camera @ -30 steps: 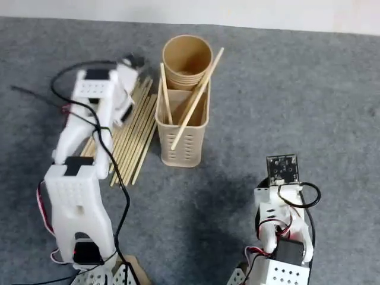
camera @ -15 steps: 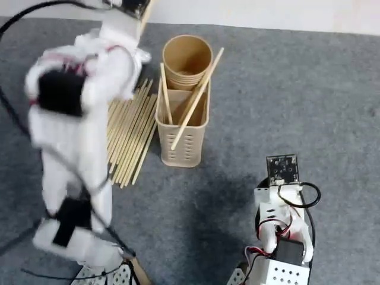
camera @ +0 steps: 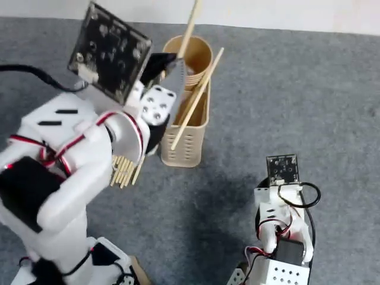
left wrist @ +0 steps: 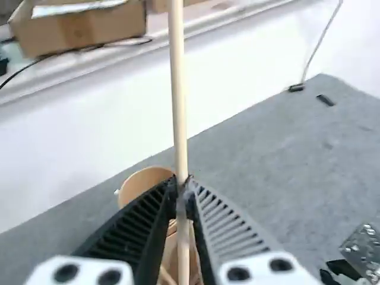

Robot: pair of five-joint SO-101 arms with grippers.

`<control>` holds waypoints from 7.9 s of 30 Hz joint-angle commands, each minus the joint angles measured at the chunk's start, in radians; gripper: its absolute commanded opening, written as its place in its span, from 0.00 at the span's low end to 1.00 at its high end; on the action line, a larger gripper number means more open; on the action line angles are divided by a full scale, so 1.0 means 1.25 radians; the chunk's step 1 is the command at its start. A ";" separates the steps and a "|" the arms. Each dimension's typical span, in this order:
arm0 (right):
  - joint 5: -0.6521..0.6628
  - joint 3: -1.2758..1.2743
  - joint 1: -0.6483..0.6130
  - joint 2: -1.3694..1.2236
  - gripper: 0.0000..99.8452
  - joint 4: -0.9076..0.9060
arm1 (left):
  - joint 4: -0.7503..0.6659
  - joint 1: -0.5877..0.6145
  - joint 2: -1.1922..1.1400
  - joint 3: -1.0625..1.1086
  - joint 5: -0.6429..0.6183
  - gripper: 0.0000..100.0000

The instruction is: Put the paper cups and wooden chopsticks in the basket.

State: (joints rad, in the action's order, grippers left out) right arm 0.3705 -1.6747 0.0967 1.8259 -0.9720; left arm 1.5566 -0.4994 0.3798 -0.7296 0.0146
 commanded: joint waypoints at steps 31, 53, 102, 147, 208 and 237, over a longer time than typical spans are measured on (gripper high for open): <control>0.007 -0.104 -0.006 0.008 0.07 0.012 | -0.685 0.350 0.256 0.893 -0.011 0.18; 0.007 -0.104 -0.006 0.008 0.07 0.012 | -0.150 0.606 -0.630 0.386 0.389 0.18; 0.007 -0.104 -0.006 0.008 0.07 0.013 | 0.106 0.446 -0.563 -0.185 0.134 0.00; 0.007 -0.104 -0.006 0.008 0.07 0.014 | 0.169 0.014 -0.472 -0.749 -0.029 0.00; 0.007 -0.104 -0.007 0.008 0.07 0.013 | -0.993 0.133 0.148 1.191 0.049 0.17; 0.005 -0.104 -0.006 0.008 0.07 0.010 | -0.463 0.549 0.168 0.825 0.048 0.12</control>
State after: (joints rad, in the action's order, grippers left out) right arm 0.3705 -1.6747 0.0967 1.8259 -0.9720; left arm 0.8370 0.0545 0.7434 0.3399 0.0683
